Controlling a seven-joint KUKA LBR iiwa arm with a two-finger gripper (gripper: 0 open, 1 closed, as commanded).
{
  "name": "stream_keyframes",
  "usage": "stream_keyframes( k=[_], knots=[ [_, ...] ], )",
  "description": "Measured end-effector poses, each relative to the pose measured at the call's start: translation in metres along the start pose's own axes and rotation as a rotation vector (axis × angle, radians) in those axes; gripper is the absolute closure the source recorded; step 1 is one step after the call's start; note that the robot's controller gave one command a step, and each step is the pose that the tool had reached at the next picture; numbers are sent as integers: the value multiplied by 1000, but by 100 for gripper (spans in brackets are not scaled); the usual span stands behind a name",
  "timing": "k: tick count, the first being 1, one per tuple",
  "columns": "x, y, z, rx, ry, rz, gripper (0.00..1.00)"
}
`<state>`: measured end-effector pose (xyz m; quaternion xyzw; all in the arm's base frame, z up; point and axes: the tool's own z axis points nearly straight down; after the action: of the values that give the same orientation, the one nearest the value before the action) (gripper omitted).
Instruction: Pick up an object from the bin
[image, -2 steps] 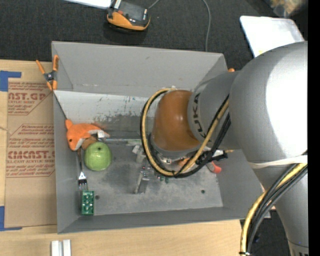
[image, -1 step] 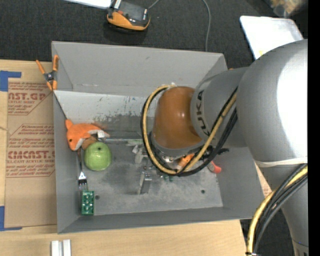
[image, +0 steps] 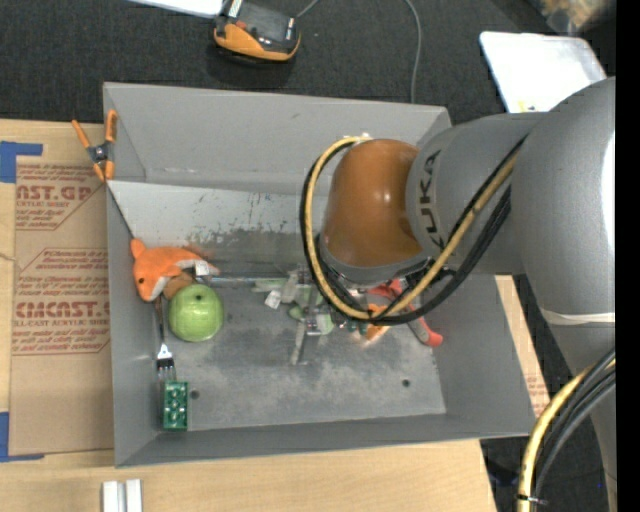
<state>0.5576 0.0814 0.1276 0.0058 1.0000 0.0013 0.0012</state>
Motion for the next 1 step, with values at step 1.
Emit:
stream_keyframes(
  k=[1],
  knots=[
    [-2, 40, 44, 0, 2, 147, 0]
  ],
)
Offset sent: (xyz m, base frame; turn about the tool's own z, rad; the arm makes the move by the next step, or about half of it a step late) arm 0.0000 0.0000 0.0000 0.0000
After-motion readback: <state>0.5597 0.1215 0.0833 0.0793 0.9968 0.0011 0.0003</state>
